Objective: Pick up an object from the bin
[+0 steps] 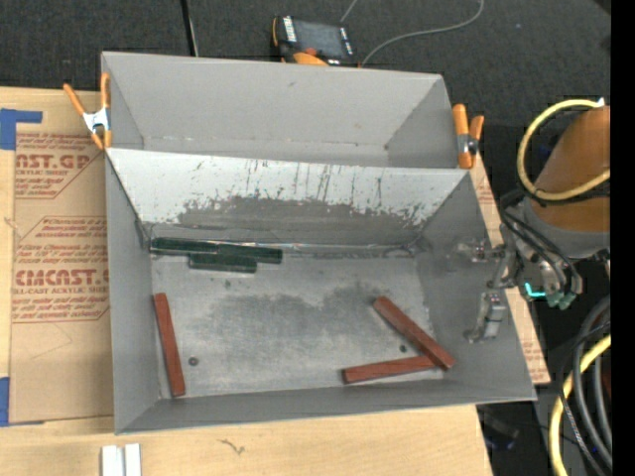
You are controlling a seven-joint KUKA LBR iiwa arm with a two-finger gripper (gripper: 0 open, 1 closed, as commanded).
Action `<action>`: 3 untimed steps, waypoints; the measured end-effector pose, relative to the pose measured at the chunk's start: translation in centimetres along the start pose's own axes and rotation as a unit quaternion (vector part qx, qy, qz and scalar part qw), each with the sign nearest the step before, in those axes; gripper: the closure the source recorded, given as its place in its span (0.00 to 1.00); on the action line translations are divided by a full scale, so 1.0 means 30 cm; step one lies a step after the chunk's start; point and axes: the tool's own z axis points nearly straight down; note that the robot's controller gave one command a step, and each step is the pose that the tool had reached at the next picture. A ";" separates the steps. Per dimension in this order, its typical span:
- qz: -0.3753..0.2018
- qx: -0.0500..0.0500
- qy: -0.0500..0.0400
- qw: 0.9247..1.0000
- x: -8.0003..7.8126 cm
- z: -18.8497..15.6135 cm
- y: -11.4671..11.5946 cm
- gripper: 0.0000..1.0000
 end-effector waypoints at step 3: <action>0.209 -0.001 -0.002 0.978 0.023 0.329 0.078 0.00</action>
Offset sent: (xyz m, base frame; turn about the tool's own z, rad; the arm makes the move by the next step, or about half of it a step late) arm 0.0044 0.0066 -0.1286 0.2816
